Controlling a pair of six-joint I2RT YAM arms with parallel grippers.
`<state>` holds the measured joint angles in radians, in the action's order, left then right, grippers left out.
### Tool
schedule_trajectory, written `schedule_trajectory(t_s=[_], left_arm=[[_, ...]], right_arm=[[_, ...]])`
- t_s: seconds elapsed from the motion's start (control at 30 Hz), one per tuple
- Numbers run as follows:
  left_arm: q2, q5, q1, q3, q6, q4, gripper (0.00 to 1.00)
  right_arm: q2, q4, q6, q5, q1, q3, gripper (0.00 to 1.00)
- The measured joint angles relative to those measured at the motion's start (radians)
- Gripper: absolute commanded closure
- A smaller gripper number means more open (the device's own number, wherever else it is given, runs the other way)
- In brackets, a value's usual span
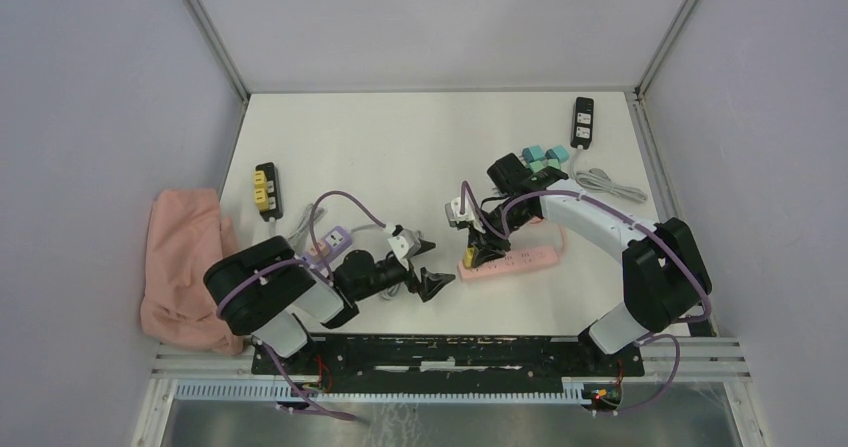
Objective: Pull the plug off the socket
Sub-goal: Remove the plug from the socket.
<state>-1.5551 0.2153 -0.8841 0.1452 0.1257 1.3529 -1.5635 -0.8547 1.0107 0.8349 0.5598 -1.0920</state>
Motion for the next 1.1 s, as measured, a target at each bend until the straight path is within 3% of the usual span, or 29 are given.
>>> schedule_trajectory(t_s=[0.33, 0.7, 0.9, 1.1], left_arm=[[-0.143, 0.033, -0.031, 0.083, 0.0, 0.092, 0.03], [-0.208, 0.083, -0.082, 0.141, -0.003, 0.076, 0.1], [-0.218, 0.082, -0.088, 0.191, -0.023, 0.017, 0.25], [-0.219, 0.082, -0.089, 0.219, -0.025, -0.04, 0.32]], right_arm=[[0.0, -0.013, 0.0, 0.006, -0.011, 0.0, 1.0], [0.0, -0.016, 0.001, 0.027, -0.017, 0.0, 1.0], [0.001, -0.019, 0.005, 0.033, -0.017, 0.0, 1.0], [0.001, -0.018, 0.004, 0.033, -0.018, 0.0, 1.0]])
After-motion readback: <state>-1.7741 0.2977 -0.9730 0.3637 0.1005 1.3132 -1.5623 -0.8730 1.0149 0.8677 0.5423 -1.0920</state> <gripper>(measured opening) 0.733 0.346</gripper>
